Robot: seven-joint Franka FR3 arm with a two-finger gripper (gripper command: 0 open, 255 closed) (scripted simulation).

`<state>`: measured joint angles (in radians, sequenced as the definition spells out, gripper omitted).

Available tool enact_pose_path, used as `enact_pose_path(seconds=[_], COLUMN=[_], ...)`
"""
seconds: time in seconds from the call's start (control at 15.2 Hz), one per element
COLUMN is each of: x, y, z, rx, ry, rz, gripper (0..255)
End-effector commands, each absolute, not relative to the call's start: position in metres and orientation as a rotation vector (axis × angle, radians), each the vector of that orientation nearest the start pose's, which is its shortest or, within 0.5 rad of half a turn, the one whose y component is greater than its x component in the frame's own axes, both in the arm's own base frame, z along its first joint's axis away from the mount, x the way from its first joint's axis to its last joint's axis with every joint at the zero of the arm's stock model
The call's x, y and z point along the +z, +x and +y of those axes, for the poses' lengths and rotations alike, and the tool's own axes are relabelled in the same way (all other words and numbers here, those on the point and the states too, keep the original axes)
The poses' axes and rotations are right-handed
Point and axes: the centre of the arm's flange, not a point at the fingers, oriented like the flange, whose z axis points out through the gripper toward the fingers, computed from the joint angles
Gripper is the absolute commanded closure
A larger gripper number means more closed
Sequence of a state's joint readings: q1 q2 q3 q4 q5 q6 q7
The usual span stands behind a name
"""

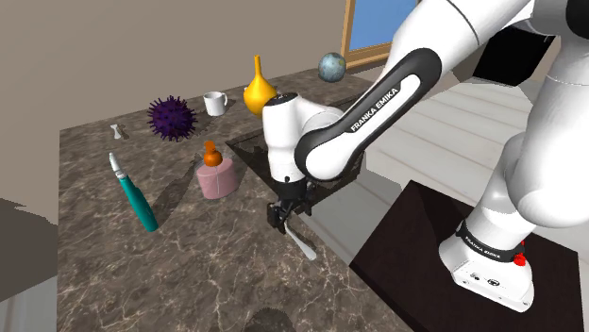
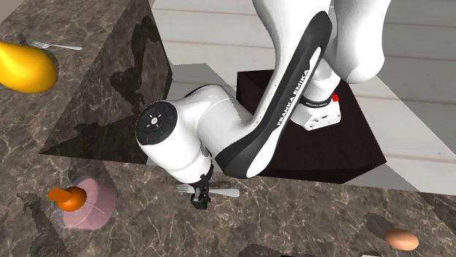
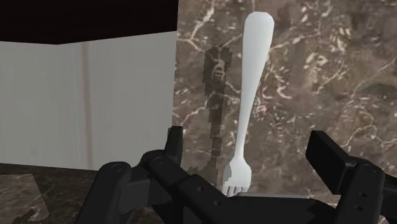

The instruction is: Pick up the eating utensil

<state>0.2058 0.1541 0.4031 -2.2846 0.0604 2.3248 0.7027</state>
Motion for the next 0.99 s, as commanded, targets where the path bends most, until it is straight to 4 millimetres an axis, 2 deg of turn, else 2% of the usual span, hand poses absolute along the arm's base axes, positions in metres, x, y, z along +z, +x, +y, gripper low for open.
enact_pose_path(seconds=[0.0,0.4,0.53,0.59,0.92], x=[0.27,0.239,0.236,0.236,0.236], y=[0.423,0.423,0.423,0.422,0.421], z=[0.306,0.306,0.306,0.306,0.306], rx=[0.225,0.225,0.225,0.225,0.225], ry=[-3.104,-3.104,-3.104,-3.104,-3.104], rz=[0.219,0.219,0.219,0.219,0.219], gripper=[0,0,0,255,255])
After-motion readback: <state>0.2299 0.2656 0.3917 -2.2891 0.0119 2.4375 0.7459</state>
